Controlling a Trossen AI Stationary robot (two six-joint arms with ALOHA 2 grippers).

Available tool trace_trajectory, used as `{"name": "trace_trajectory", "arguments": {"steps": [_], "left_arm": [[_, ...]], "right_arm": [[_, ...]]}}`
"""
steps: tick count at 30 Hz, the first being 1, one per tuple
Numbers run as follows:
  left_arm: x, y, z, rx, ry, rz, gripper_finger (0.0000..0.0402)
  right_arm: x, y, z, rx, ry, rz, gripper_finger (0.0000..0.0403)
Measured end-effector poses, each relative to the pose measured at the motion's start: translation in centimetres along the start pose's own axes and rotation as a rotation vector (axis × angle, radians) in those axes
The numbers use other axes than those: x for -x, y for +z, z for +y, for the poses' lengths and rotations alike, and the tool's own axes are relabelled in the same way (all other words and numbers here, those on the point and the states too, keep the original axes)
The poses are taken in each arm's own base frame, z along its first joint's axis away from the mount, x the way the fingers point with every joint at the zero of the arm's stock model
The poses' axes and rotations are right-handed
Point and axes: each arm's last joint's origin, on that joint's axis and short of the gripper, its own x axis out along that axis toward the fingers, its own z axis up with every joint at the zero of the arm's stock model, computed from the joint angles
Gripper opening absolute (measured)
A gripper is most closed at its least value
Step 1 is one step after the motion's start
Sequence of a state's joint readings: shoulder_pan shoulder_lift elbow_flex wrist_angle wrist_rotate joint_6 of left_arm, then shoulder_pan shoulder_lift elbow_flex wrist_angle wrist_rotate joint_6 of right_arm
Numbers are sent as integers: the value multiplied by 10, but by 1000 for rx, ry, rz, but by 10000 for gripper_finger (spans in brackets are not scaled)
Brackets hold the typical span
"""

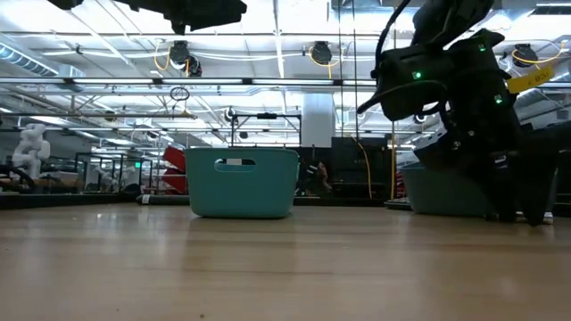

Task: Sort batteries
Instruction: Put the silver battery into the green bin

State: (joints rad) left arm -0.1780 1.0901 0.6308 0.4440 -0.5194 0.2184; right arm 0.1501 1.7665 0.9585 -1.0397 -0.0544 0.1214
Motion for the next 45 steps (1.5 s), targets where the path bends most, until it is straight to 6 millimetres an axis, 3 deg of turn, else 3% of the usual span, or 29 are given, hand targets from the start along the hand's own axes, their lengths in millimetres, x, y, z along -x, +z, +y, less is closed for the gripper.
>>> {"name": "trace_trajectory", "arguments": {"steps": [5, 13, 19, 27, 31, 39, 45], "left_arm": [[0, -1, 0, -5, -2, 9, 186], [0, -1, 0, -7, -2, 9, 186], [0, -2, -1, -10, -5, 16, 186], [1, -3, -3, 1, -16, 27, 186], [1, -2, -3, 15, -15, 18, 186], [1, 0, -3, 22, -24, 4, 187], [1, 0, -3, 11, -24, 2, 186]], "right_arm": [[2, -3, 0, -2, 0, 22, 141], [28, -12, 1, -77, -1, -5, 141], [14, -18, 3, -118, -107, 4, 141], [12, -21, 32, -116, -335, -111, 141], [13, -18, 24, -122, -328, -116, 141], [13, -21, 16, 99, -229, 1, 143], [13, -20, 17, 169, -207, -3, 188]]}}
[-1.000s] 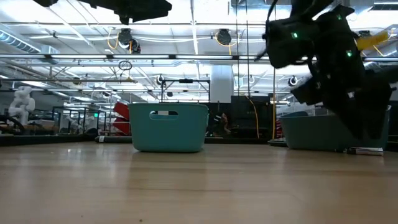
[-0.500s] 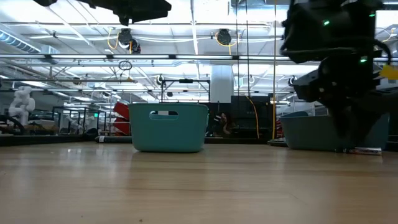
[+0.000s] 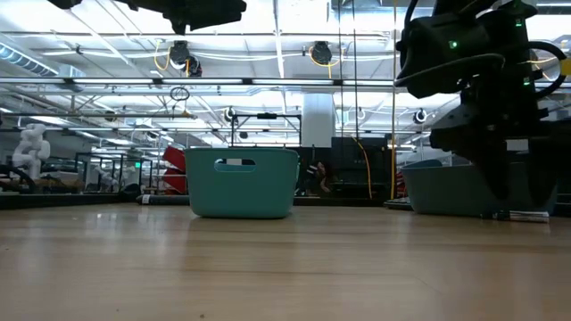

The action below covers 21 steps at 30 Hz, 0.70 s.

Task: Sort batteries
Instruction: Put the silver battery into the green bin

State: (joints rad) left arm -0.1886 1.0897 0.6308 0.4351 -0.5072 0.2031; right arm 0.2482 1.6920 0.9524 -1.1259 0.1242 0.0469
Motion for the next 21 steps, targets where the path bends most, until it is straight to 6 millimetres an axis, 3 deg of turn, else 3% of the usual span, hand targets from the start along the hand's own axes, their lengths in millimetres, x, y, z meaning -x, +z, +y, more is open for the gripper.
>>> {"name": "trace_trajectory", "arguments": {"steps": [8, 13, 21], "left_arm": [[0, 0, 0, -13, 0, -1, 186], [0, 0, 0, -13, 1, -1, 187], [0, 0, 0, -11, 1, -3, 186]], "right_arm": [[-9, -4, 0, 81, 1, 21, 240], [-20, -9, 2, 87, 25, 46, 233], [-21, -4, 1, 140, 28, -7, 201]]}}
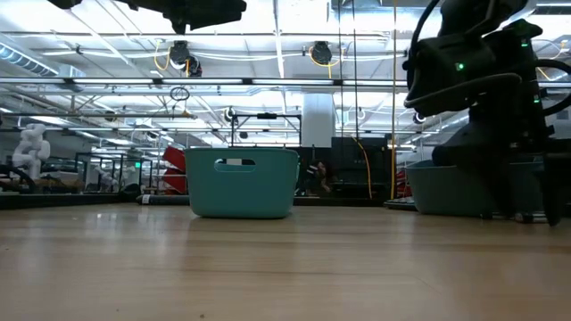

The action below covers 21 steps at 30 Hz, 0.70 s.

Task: Sort batteries
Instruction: Put the silver battery into the green bin

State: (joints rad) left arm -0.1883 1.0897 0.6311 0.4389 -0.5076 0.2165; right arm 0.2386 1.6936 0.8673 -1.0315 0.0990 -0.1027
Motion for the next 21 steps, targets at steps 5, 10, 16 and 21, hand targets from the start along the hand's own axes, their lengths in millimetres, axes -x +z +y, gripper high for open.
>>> {"name": "trace_trajectory", "arguments": {"steps": [5, 10, 16, 21], "left_arm": [[0, 0, 0, -1, -1, 1, 186], [0, 0, -1, -2, -4, 3, 186], [0, 0, -1, -2, -5, 2, 186], [0, 0, -1, -2, -3, 0, 186]], "right_arm": [[0, 0, 0, 25, -6, -4, 172], [0, 0, -1, 27, -8, -5, 129], [0, 0, -1, -100, -1, -4, 107], [0, -2, 0, -122, 17, 20, 125]]}}
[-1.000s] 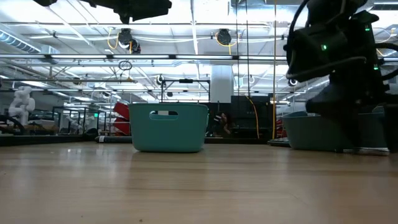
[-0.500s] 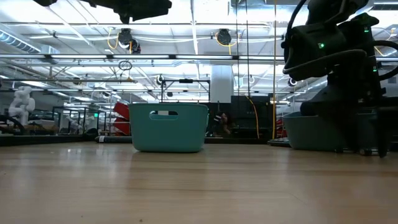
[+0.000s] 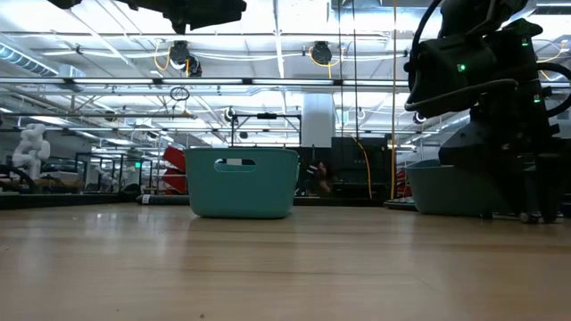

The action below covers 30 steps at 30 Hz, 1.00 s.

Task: Sort batteries
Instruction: Put the silver battery into the green bin

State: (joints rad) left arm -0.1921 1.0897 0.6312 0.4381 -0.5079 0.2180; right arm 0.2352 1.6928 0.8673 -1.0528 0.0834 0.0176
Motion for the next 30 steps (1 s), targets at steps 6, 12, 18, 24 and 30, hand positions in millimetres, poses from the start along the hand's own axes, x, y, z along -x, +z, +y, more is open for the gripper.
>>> {"name": "trace_trajectory", "arguments": {"steps": [6, 12, 18, 24, 30], "left_arm": [[0, 0, 0, -4, 2, -1, 186], [0, 0, 0, -23, 2, -1, 186], [0, 0, 0, -7, 2, -1, 186], [0, 0, 1, 3, 3, -4, 186], [0, 0, 0, 3, 3, -4, 186]], "right_arm": [[0, 1, 1, -22, 5, -8, 141], [0, 0, 1, -50, 7, 5, 142], [0, -4, 3, -64, 25, 39, 142], [-8, -2, 4, -58, 32, -17, 133], [-13, -4, 7, -47, 36, -23, 90]]}}
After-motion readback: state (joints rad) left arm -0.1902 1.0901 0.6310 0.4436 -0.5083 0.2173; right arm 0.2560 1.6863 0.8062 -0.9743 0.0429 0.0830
